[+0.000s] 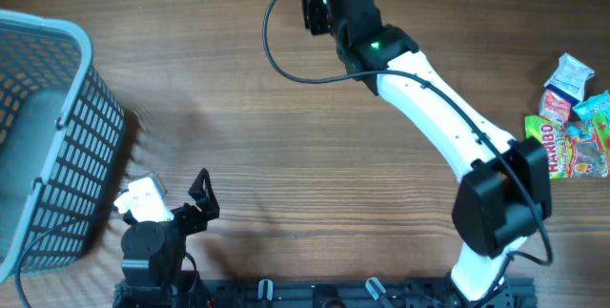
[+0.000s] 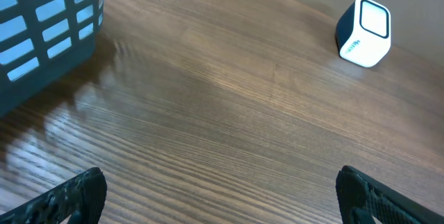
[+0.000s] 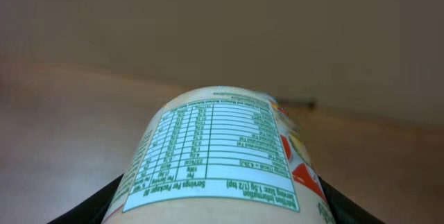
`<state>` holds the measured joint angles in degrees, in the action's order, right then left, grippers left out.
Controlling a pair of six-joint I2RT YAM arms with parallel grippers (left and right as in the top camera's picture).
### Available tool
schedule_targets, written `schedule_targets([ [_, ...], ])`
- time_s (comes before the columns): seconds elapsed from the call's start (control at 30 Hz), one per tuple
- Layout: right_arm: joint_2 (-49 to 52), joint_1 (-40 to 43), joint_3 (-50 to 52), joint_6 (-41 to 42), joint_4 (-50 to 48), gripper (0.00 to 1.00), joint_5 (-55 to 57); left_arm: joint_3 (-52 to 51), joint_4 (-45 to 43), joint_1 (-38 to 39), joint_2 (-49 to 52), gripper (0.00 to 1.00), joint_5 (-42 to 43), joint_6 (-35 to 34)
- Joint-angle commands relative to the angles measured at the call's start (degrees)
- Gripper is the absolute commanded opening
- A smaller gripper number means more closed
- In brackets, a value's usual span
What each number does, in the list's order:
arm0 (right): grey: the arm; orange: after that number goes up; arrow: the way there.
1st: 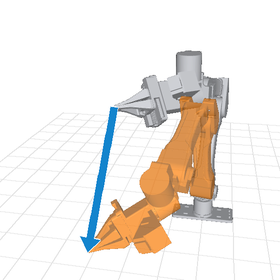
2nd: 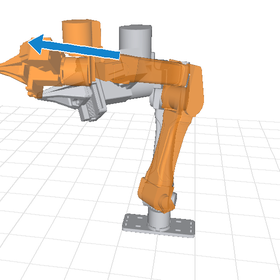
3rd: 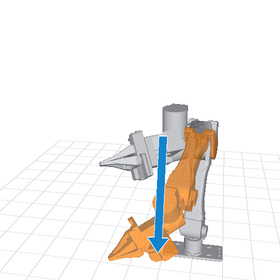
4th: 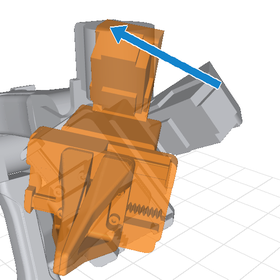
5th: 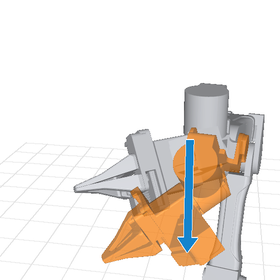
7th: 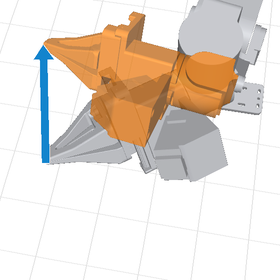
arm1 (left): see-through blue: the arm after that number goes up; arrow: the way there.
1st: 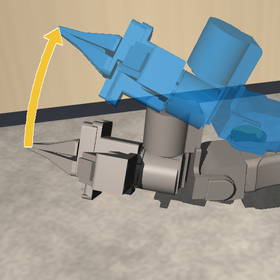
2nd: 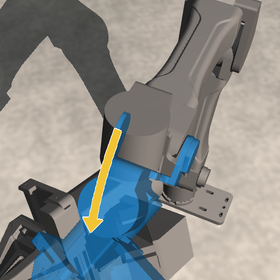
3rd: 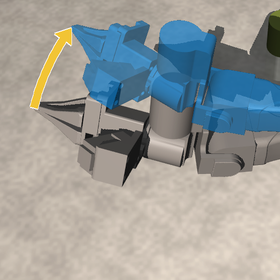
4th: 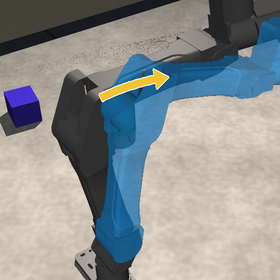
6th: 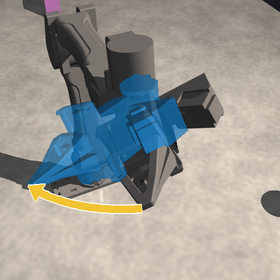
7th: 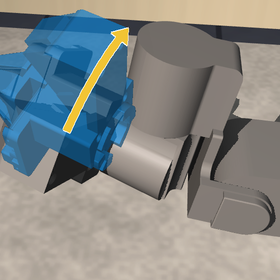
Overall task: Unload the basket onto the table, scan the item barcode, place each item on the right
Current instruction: 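Raise the jar up to the scanner face with the right gripper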
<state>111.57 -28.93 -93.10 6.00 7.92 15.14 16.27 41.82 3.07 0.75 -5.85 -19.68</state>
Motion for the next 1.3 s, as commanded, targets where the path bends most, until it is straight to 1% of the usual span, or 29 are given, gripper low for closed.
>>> schedule_targets([
  [0.0, 6.45, 1.88, 0.09, -4.57, -6.29, 0.65, 2.75, -0.15, -0.15, 0.09, -0.39, 1.00, 0.70, -0.31],
  [0.27, 13.86, 3.45, 0.09, -4.94, -23.30, 0.64, 2.82, -0.15, -0.15, 0.09, -0.39, 1.00, 0.68, -0.31],
  [0.37, 16.50, 3.45, 0.09, -4.90, -29.31, 0.66, 2.19, -0.15, -0.15, 0.09, -0.39, 1.00, 0.70, -0.31],
  [0.47, 19.98, 3.45, 0.07, -4.42, -35.26, 0.69, -1.73, -0.15, -0.15, 0.09, -0.39, 1.00, 0.68, -0.31],
  [0.6, 23.69, 3.45, 0.04, -4.33, -41.81, 0.72, -1.51, -0.15, -0.15, 0.09, -0.39, 1.00, 0.68, -0.31],
  [0.67, 24.59, 3.45, 0.02, -4.35, -43.95, 0.74, -1.49, -0.15, -0.15, 0.09, -0.39, 1.00, 0.68, -0.31],
  [0.87, 24.76, 3.96, -0.02, -4.35, -47.28, 0.74, -1.46, -0.15, -0.15, 0.09, -0.39, 1.00, 0.70, -0.31],
  [1.03, 23.08, 4.04, -1.03, -4.28, -47.12, 0.75, -1.42, -0.15, -0.15, 0.09, -0.39, 1.00, 0.68, -0.31],
  [1.1, 20.26, 4.04, -1.03, -4.35, -42.82, 0.75, 0.37, -0.15, -0.15, 0.09, -0.39, 1.00, 0.70, -0.31],
  [1.2, 15.50, 3.85, -1.03, -4.42, -29.33, 0.78, 0.50, -0.15, -0.15, 0.09, -0.39, 1.00, 0.68, -0.31],
  [1.27, 12.57, 3.34, -1.03, -4.28, -20.44, 0.85, 0.04, -0.15, -0.15, 0.09, -0.39, 1.00, 0.68, -0.31],
])
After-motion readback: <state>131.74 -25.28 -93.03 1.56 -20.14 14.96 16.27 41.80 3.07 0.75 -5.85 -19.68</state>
